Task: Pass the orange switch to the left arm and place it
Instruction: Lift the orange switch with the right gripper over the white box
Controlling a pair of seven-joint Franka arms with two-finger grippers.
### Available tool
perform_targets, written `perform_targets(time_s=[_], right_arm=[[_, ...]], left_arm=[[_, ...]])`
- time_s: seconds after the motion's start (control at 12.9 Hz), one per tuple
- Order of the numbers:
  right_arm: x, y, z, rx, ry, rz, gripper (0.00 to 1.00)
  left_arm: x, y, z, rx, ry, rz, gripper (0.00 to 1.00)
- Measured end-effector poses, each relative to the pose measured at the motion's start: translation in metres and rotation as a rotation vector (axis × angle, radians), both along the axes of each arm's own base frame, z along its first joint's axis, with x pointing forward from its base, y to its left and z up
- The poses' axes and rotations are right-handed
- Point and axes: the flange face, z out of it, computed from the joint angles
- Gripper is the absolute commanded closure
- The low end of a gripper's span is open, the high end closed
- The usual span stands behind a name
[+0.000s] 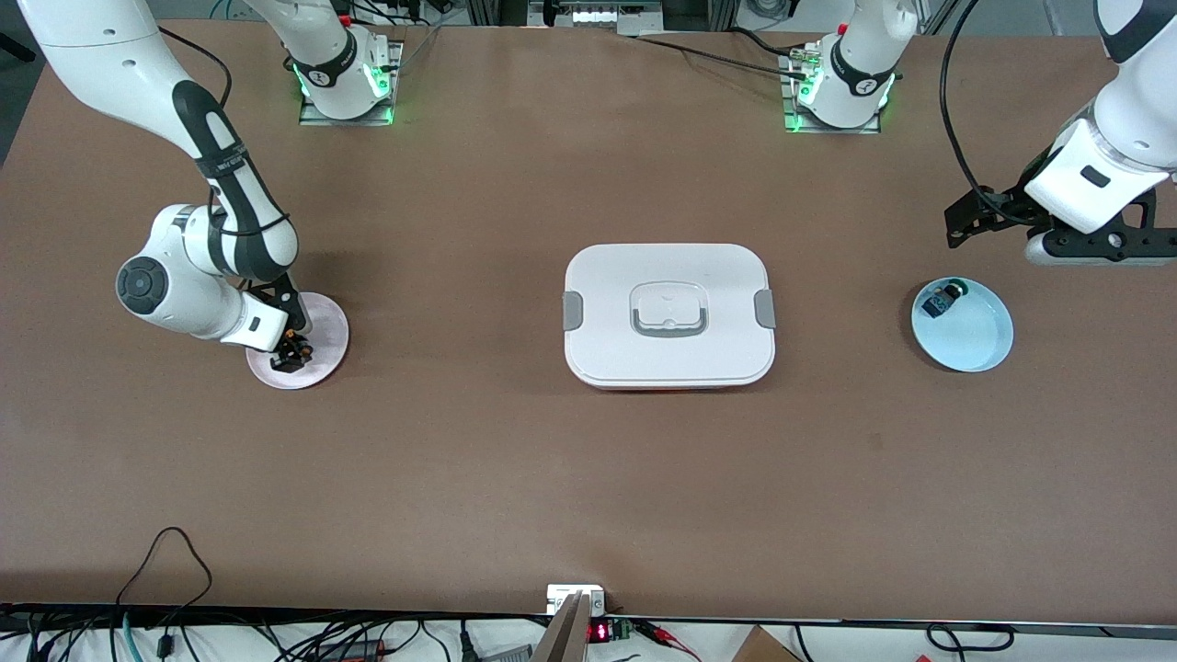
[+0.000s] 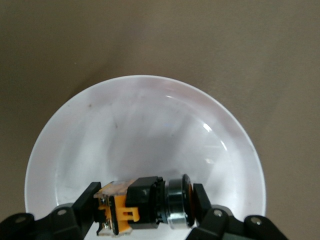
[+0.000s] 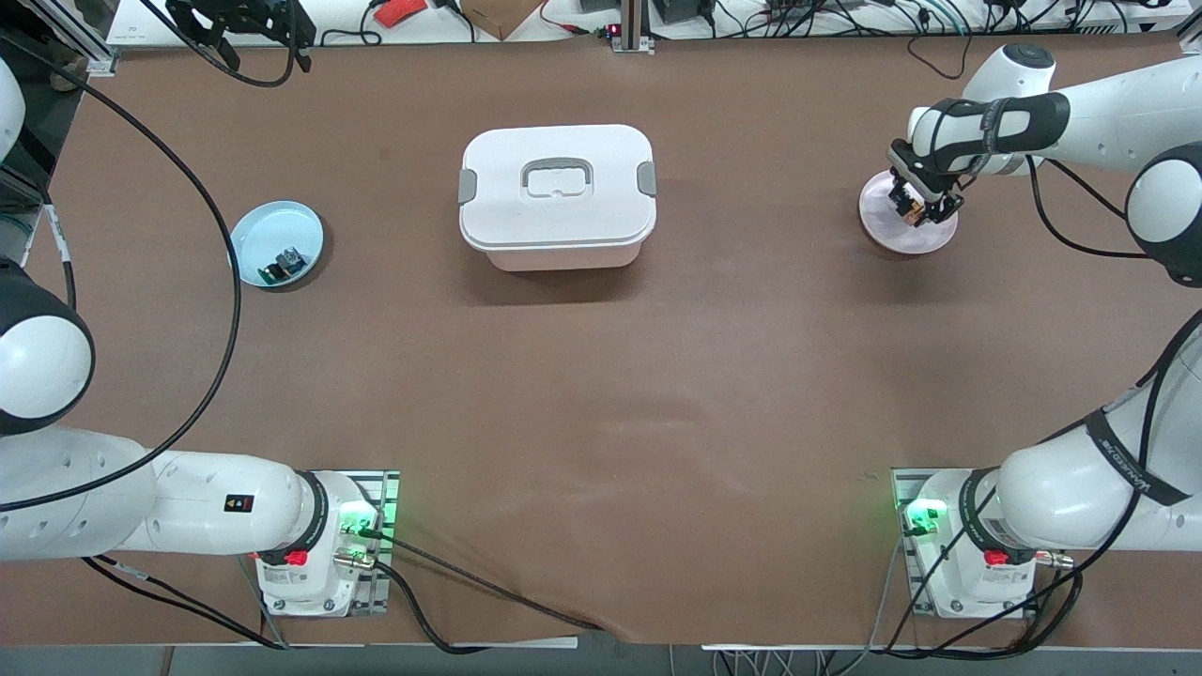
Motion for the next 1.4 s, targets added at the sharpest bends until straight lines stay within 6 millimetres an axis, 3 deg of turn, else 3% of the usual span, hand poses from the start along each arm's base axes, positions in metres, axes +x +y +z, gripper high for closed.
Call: perform_targets(time_s=[0.31, 0.62, 0.78, 0.93, 1.17, 1.4], right_arm=[[0.011, 0.024, 0.027, 0.138, 0.037, -0.083, 0.93], [0.018, 0.080, 0.061, 0.298, 0.110, -0.221, 0.94], [0.017, 0.127, 0.075, 0.400, 0.168, -0.342, 0.95], [0.016, 0.188, 0.097, 0.474, 0.233, -0.473, 0.95], [0.013, 0.283, 0.154, 0.585, 0.339, -0.653, 0.95], [0.002, 0.349, 0.198, 0.742, 0.437, -0.761, 0.95]], left_arm=[[0.000, 0.000, 0.000, 0.000, 0.000, 0.000, 0.00], [0.000, 0.000, 0.000, 0.000, 0.000, 0.000, 0.00], [0.000, 0.000, 0.000, -0.003, 0.000, 0.001, 0.00], [0.000, -0.001, -0.002, -0.010, 0.006, 0.002, 0.00], [-0.001, -0.001, -0.006, -0.012, 0.031, 0.004, 0.00], [-0.005, -0.004, -0.009, -0.049, 0.067, 0.008, 0.00]])
